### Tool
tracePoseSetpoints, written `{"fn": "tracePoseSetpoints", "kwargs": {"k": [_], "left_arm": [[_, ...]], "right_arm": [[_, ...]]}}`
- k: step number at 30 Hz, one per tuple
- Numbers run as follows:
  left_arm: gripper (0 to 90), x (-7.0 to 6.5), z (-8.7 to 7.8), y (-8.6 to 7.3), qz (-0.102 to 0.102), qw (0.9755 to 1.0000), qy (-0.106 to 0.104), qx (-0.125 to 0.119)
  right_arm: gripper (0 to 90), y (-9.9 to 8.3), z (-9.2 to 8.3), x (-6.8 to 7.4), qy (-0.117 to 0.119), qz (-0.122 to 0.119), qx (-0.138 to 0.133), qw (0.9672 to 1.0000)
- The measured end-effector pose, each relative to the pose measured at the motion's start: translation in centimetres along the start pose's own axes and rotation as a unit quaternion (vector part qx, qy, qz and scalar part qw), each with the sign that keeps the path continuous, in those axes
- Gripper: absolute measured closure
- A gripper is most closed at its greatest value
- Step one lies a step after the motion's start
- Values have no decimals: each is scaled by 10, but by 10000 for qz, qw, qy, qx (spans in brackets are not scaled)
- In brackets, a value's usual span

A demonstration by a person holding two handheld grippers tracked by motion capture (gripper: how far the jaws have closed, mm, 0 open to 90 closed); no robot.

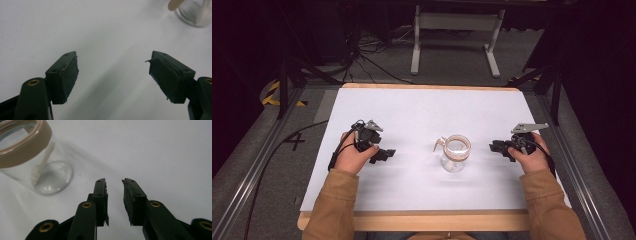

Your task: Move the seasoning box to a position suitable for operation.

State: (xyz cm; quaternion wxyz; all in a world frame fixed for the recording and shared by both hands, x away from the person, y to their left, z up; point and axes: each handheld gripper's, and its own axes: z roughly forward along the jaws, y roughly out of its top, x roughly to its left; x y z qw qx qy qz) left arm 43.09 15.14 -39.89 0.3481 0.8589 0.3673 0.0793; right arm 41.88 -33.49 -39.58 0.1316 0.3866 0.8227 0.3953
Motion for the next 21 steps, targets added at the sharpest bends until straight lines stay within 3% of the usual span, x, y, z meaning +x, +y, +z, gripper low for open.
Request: {"fn": "tracePoseSetpoints", "kwargs": {"k": [4, 8, 12, 14, 15, 21], "left_arm": [[217, -7, -4, 4, 113, 9996, -105, -253], [228, -14, -9, 8, 286, 9991, -144, -281], [332, -18, -14, 11, 267, 9987, -235, -365], [437, -20, -15, 11, 287, 9986, -323, -295], [446, -21, -14, 11, 258, 9983, -409, -328], [556, -28, -15, 11, 394, 9979, -432, -292]], "right_arm": [[791, 2, -1, 2, 102, -45, -106, 9999], [890, 4, 0, 7, 274, -141, -204, 9993], [900, 7, 5, 14, 419, -291, -305, 9982], [900, 7, 8, 16, 467, -309, -350, 9978], [900, 8, 9, 17, 499, -308, -370, 9976], [900, 8, 20, 22, 619, -388, -429, 9964]]}}
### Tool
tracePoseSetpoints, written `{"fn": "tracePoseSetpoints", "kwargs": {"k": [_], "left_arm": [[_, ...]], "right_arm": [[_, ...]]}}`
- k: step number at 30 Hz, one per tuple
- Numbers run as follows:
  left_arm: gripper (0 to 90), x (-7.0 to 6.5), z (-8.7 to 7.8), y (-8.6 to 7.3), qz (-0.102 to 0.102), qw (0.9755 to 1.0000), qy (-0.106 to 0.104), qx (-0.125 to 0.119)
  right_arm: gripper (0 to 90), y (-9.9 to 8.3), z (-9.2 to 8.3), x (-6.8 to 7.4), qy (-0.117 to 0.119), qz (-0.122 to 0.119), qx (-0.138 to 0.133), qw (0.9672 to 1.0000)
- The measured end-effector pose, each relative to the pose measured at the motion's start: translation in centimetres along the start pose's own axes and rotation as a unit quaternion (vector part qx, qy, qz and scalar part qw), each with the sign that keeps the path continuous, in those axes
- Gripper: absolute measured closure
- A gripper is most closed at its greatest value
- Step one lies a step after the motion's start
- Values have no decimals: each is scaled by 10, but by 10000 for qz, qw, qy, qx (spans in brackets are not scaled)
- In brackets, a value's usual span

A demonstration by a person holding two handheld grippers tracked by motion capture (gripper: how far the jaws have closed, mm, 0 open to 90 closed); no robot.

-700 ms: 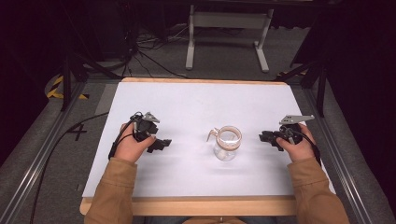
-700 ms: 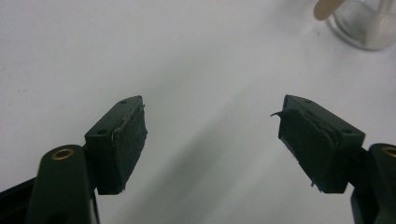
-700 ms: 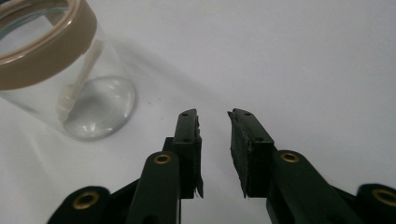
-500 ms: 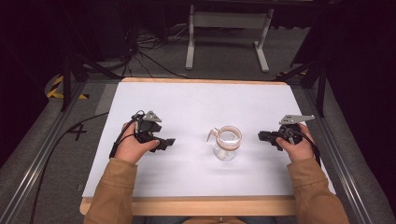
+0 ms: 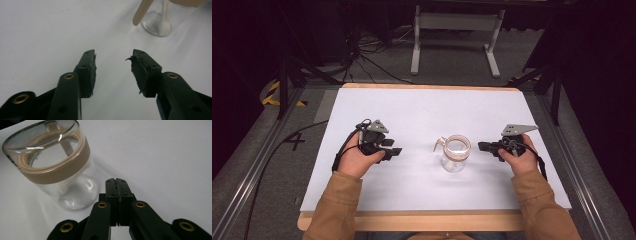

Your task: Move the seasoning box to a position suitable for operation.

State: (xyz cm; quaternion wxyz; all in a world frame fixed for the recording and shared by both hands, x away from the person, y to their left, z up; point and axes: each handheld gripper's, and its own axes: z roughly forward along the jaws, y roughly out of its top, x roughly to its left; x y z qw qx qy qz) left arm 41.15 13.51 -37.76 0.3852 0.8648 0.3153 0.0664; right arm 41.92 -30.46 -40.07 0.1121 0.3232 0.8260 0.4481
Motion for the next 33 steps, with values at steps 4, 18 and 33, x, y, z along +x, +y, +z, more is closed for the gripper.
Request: {"fn": "tracePoseSetpoints", "kwargs": {"k": [4, 18, 33], "left_arm": [[675, -7, 2, -1, 52, 9999, -63, -104], [896, -22, 13, 0, 133, 9997, -55, -213], [885, -18, 15, -1, 121, 9997, 101, -183]], "right_arm": [[900, 2, 9, 0, 100, -27, 9, 9999], [900, 2, 37, 4, 179, -246, 86, 9995], [900, 2, 42, 12, 308, -383, 262, 9985]]}}
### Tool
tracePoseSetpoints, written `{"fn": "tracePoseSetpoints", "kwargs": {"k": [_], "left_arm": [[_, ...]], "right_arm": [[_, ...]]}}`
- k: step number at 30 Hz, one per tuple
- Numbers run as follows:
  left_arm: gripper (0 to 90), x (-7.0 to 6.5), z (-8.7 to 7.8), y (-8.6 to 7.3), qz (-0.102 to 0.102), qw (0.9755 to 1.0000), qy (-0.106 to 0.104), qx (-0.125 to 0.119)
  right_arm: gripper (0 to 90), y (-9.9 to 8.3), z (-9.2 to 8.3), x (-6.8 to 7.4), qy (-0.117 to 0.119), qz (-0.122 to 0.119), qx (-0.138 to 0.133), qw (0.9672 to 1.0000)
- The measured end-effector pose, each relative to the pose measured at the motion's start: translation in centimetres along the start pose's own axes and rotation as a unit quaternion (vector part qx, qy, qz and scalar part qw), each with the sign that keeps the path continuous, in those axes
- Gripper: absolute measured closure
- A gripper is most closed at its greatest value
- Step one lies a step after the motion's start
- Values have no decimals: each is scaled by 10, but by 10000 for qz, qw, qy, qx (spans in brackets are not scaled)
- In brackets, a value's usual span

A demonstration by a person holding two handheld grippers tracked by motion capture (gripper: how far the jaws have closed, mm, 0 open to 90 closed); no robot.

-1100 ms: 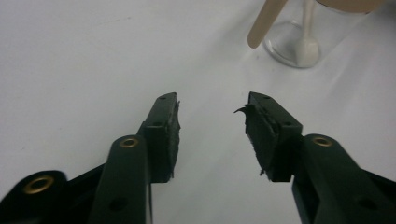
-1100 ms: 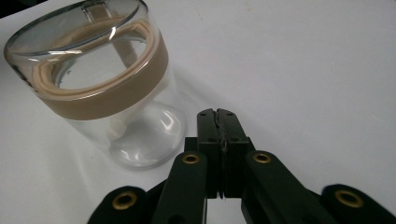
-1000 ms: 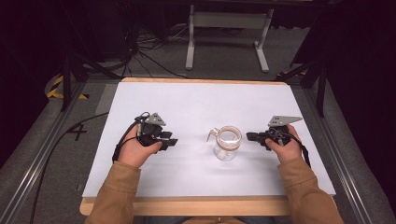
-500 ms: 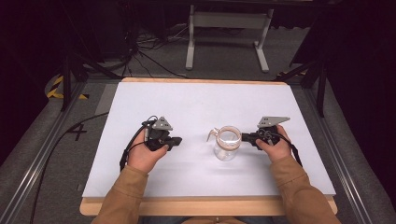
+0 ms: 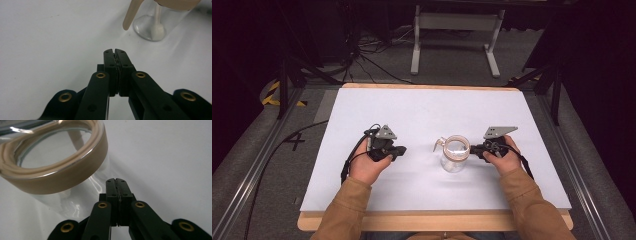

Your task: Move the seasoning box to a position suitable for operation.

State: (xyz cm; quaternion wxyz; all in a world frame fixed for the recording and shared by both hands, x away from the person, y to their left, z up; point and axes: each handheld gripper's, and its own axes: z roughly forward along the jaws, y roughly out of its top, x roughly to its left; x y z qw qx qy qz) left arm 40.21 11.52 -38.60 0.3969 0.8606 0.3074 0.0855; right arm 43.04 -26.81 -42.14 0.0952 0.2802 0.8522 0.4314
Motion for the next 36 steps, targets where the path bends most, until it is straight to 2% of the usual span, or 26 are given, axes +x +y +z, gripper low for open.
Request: {"fn": "tracePoseSetpoints", "kwargs": {"k": [10, 11, 16, 22, 24, 26, 29, 33, 34, 36], "left_arm": [[889, 5, 5, 4, -72, 9999, -95, -74], [889, 5, 7, 7, -41, 9999, -150, -62], [887, 5, 13, 12, 4, 9998, -180, -76], [894, 1, 21, 18, 78, 9996, -238, -137], [895, 1, 24, 21, 138, 9994, -287, -102], [896, -1, 28, 23, 124, 9992, -345, -131], [897, -4, 41, 26, 262, 9989, -394, -24], [897, -9, 59, 30, 344, 9981, -510, 56], [897, -9, 59, 30, 344, 9981, -510, 56], [897, -11, 68, 33, 478, 9975, -504, 138]], "right_arm": [[900, 2, -3, 17, 71, -192, 261, 9995], [900, 2, -4, 23, 95, -246, 333, 9991], [900, 3, -5, 33, 97, -399, 412, 9983], [900, 0, -4, 45, 196, -470, 477, 9976], [900, -1, -6, 45, 227, -448, 436, 9978], [900, -1, -12, 45, 136, -409, 414, 9982], [900, -4, -24, 40, 16, -314, 307, 9990], [900, -9, -40, 34, -140, -177, 143, 9996], [900, -9, -40, 34, -140, -177, 143, 9996], [900, -13, -50, 31, -206, -97, 75, 9997]]}}
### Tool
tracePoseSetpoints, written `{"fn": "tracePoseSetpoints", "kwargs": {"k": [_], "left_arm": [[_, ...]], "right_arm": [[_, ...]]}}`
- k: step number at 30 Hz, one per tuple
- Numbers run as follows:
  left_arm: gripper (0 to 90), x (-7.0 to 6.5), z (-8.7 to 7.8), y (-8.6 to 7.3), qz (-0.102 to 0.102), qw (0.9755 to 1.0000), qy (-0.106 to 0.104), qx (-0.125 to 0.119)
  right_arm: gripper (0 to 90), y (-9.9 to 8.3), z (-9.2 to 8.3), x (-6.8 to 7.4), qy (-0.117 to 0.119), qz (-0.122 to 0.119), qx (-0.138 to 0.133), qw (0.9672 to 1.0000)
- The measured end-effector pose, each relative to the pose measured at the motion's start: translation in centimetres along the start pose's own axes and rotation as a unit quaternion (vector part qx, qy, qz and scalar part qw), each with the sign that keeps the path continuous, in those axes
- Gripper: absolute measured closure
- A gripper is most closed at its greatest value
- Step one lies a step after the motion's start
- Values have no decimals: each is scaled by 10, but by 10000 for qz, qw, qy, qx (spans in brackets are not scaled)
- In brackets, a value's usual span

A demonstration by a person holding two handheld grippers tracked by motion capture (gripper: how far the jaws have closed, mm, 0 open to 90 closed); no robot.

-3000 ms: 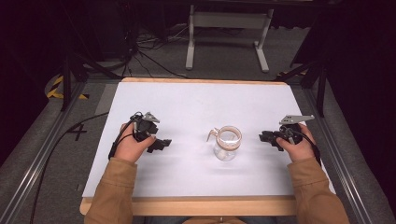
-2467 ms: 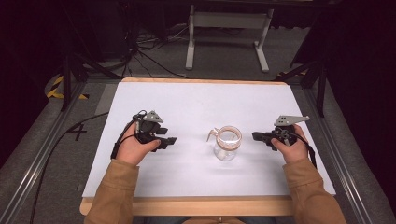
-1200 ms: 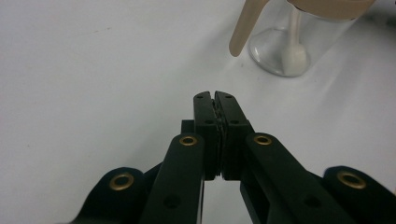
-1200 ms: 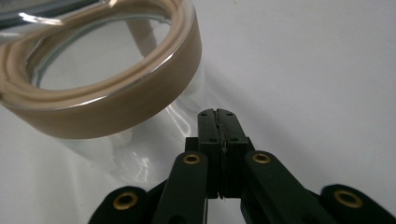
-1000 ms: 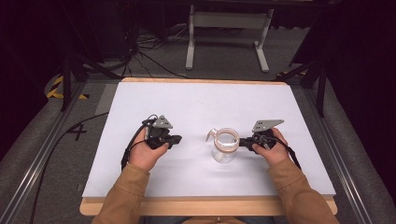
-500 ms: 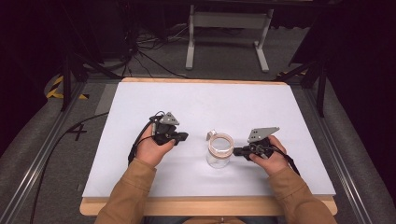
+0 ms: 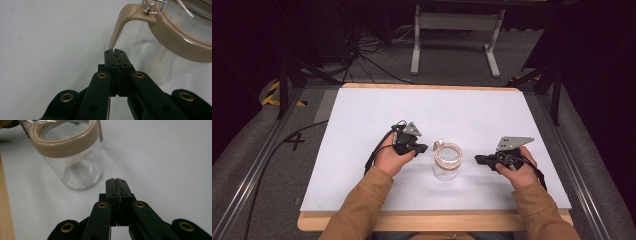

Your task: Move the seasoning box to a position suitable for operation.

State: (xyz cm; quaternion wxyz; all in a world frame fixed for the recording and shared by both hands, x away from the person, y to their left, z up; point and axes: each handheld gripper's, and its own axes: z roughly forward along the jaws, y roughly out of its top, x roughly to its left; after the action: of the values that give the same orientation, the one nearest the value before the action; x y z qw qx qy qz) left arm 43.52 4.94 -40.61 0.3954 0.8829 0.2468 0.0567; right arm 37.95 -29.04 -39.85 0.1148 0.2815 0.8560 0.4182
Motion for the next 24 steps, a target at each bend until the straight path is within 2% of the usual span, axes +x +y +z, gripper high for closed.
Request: {"fn": "tracePoseSetpoints", "kwargs": {"k": [10, 13, 20, 24], "left_arm": [[896, 0, 12, 7, 72, 9998, -184, 78], [897, 0, 13, 8, 107, 9998, -138, 133], [898, 2, 19, 12, 92, 9999, -131, 38], [898, 6, 25, 17, 108, 9996, -242, 6]], "right_arm": [[900, -8, -13, 0, -131, 92, -84, 9998], [900, -9, -15, 0, -149, 89, -89, 9998], [900, -11, -16, 2, -138, 96, -80, 9998], [900, -13, -16, 6, -143, 94, -64, 9998]]}}
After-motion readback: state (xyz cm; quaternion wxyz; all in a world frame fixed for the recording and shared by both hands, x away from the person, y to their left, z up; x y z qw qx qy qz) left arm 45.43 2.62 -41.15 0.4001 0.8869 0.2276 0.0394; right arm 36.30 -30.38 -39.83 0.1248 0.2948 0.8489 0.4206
